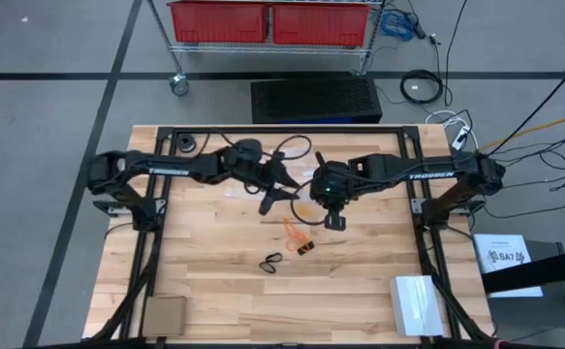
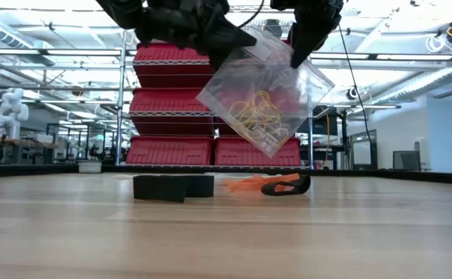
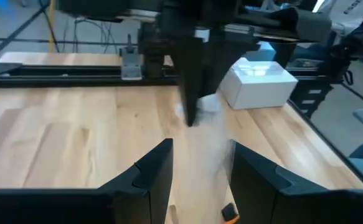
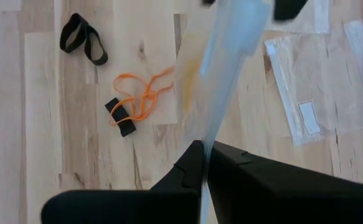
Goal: Sort rubber bands
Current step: Close the right transparent zip lock bag
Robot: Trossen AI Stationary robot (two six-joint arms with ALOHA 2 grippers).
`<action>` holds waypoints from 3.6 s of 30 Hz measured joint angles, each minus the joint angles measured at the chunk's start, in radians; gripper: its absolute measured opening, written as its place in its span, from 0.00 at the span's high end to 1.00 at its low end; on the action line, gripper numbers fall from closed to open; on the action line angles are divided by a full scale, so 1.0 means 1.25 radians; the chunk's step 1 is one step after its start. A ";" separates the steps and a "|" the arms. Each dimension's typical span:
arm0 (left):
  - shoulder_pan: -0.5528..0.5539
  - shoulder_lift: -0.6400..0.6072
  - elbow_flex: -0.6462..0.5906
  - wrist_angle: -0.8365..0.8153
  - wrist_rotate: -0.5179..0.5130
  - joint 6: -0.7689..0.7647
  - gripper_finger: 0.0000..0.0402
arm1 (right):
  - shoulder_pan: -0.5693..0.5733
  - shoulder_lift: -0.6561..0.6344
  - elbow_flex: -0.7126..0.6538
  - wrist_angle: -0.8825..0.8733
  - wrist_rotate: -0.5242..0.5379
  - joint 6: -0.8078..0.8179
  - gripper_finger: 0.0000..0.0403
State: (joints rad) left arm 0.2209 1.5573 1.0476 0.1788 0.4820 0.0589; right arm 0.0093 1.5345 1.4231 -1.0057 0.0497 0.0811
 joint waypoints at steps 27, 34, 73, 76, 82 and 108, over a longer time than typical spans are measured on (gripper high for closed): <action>-0.003 -0.011 0.011 0.020 -0.062 -0.001 0.75 | 0.002 -0.001 0.000 -0.020 -0.002 0.000 1.00; -0.004 -0.011 0.011 0.038 -0.047 0.006 0.97 | 0.005 -0.001 0.000 -0.020 -0.003 0.000 1.00; -0.010 -0.011 0.010 0.010 -0.063 0.089 1.00 | 0.005 -0.001 0.050 0.079 0.107 0.094 0.77; -0.010 -0.011 0.010 0.020 -0.063 0.089 1.00 | 0.004 -0.001 0.044 0.097 0.108 0.092 0.83; -0.002 -0.011 0.010 0.018 -0.062 0.088 1.00 | 0.005 -0.001 0.042 0.096 0.111 0.088 0.97; 0.047 -0.119 0.010 -0.015 -0.076 0.087 1.00 | 0.005 -0.001 0.043 -0.035 0.110 0.139 0.98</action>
State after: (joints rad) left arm 0.2793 1.4082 1.0599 0.1605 0.3876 0.1677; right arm 0.0154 1.5330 1.4765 -1.0495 0.1875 0.2546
